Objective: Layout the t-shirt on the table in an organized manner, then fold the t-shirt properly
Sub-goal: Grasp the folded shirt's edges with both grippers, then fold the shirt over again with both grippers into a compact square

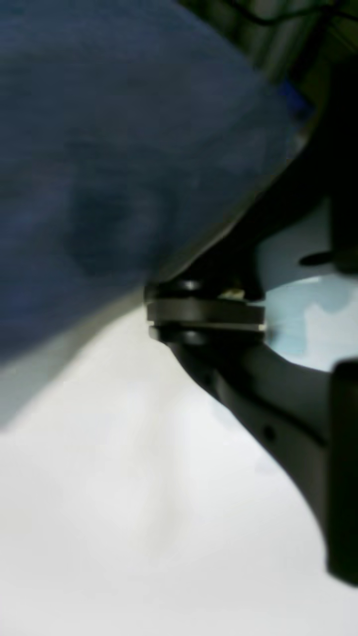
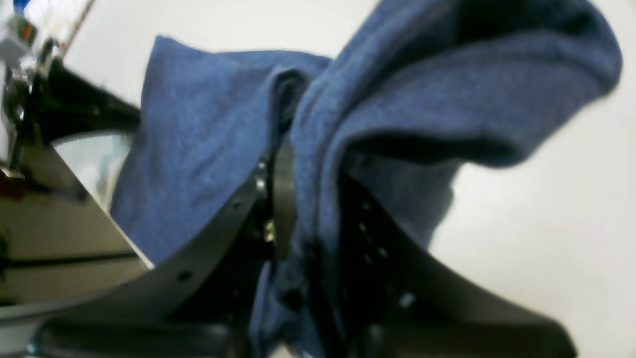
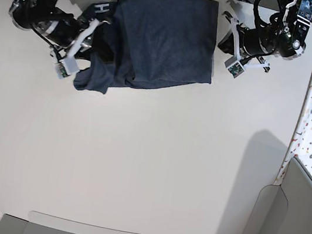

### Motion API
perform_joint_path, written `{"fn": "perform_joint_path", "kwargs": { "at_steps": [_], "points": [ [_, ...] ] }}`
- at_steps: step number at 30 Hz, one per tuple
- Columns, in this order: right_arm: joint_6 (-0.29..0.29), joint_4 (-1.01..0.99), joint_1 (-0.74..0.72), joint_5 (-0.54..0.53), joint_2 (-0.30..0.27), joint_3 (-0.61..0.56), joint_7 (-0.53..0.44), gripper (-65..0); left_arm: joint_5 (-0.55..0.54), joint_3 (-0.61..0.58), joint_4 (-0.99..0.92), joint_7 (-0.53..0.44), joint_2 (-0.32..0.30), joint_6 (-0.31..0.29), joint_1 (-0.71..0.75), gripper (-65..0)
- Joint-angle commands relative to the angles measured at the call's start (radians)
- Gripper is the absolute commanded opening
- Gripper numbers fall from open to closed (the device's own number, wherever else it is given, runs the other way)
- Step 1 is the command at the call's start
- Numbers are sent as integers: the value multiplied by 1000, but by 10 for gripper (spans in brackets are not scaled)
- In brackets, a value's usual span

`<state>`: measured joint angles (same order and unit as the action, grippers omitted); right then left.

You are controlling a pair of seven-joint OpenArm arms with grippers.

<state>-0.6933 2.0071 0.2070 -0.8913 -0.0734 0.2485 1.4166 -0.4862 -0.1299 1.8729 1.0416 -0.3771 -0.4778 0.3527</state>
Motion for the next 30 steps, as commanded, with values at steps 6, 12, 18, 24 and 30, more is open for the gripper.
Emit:
{"fn": "perform_joint_path", "kwargs": {
  "at_steps": [6, 12, 18, 24, 30],
  "points": [
    [-5, 10, -53, 202, 50, -255, -40, -639, 30, 3, -63, 12, 10, 6, -27, -650],
    [-5, 10, -100, 416, 63, -479, -64, -639, 31, 2, -63, 18, 37, 6, -50, -650],
    [-5, 8, -142, 542, 67, -590, -66, -639, 31, 2, -121, 15, 50, 6, -62, -650],
    [-5, 8, -197, 650, 70, -733, -66, -638, 30, 2, -177, 13, 50, 6, -99, -650],
    [-5, -32, -252, 802, 73, -904, -67, -636, 31, 2, -177, 13, 50, 6, -102, -650]
  ]
}}
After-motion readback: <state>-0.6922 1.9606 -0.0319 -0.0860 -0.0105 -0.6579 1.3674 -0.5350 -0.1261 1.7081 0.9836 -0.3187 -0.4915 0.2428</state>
